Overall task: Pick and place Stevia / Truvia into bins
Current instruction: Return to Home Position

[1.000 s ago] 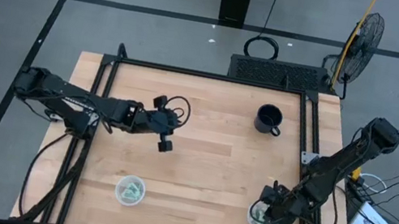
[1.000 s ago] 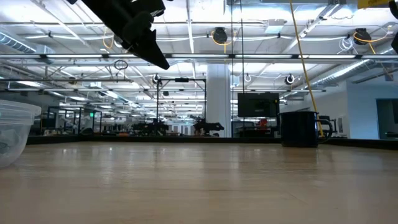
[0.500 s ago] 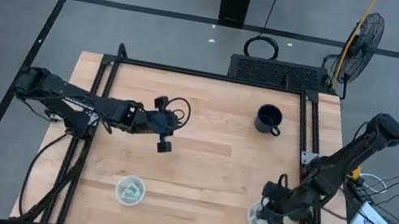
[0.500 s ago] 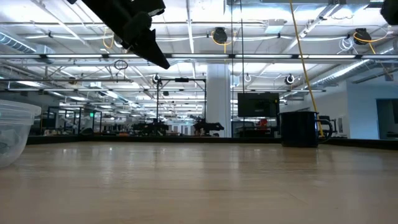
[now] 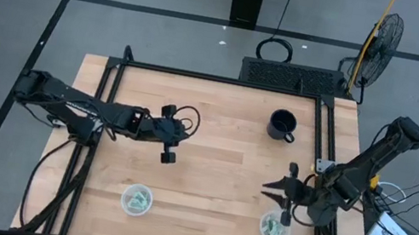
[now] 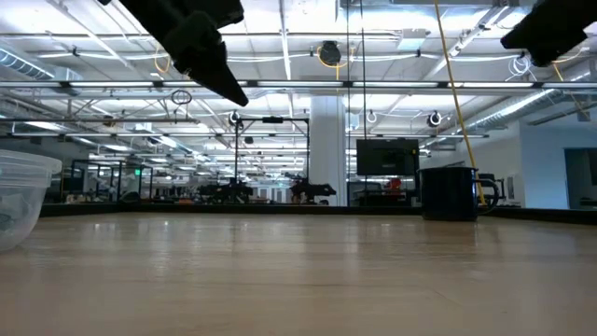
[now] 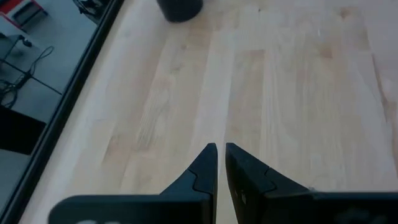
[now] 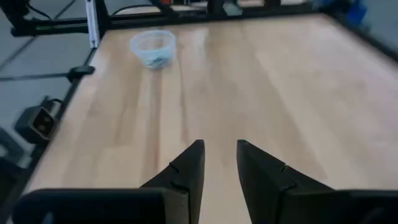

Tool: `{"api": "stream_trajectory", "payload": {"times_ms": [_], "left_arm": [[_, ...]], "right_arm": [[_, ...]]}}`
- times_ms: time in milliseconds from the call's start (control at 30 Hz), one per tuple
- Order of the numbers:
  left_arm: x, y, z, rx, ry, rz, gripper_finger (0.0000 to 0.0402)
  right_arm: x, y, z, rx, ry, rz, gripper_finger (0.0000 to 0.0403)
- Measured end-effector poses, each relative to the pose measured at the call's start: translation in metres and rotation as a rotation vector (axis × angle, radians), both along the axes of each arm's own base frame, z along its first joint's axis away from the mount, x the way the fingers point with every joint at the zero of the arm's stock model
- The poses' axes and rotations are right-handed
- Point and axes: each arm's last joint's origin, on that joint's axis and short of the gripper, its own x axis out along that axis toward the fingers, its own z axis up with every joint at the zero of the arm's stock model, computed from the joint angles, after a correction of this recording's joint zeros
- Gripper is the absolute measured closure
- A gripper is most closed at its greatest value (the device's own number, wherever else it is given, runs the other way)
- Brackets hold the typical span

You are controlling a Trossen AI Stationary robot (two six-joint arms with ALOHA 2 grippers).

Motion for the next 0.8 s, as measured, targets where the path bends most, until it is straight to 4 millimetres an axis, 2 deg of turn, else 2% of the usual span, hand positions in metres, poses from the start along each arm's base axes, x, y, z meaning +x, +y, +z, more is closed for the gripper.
{"api": "stream_trajectory", "payload": {"times_ms": [300, 400, 500, 633, 733, 800], "left_arm": [[-0.002, 0.002, -0.001, -0.018, 0.000, 0.055, 0.0366], [-0.012, 0.004, 0.008, -0.056, -0.014, 0.083, 0.0366], [-0.035, 0.010, 0.036, -0.132, -0.120, 0.101, 0.0366], [-0.082, 0.014, 0.073, -0.172, -0.245, 0.054, 0.0366], [-0.121, 0.016, 0.092, -0.184, -0.342, 0.049, 0.0366], [-0.144, 0.016, 0.098, -0.216, -0.409, 0.018, 0.0366]], "right_arm": [[0.000, -0.001, 0.006, -0.146, -0.039, 0.082, 0.0316], [-0.005, -0.007, 0.018, -0.103, -0.098, 0.082, 0.0316], [-0.017, -0.020, 0.035, -0.039, -0.178, 0.082, 0.0316], [-0.038, -0.042, 0.056, -0.018, -0.299, 0.131, 0.0316], [-0.050, -0.054, 0.061, -0.043, -0.362, 0.142, 0.0316], [-0.055, -0.060, 0.054, -0.055, -0.382, 0.146, 0.0316]]}}
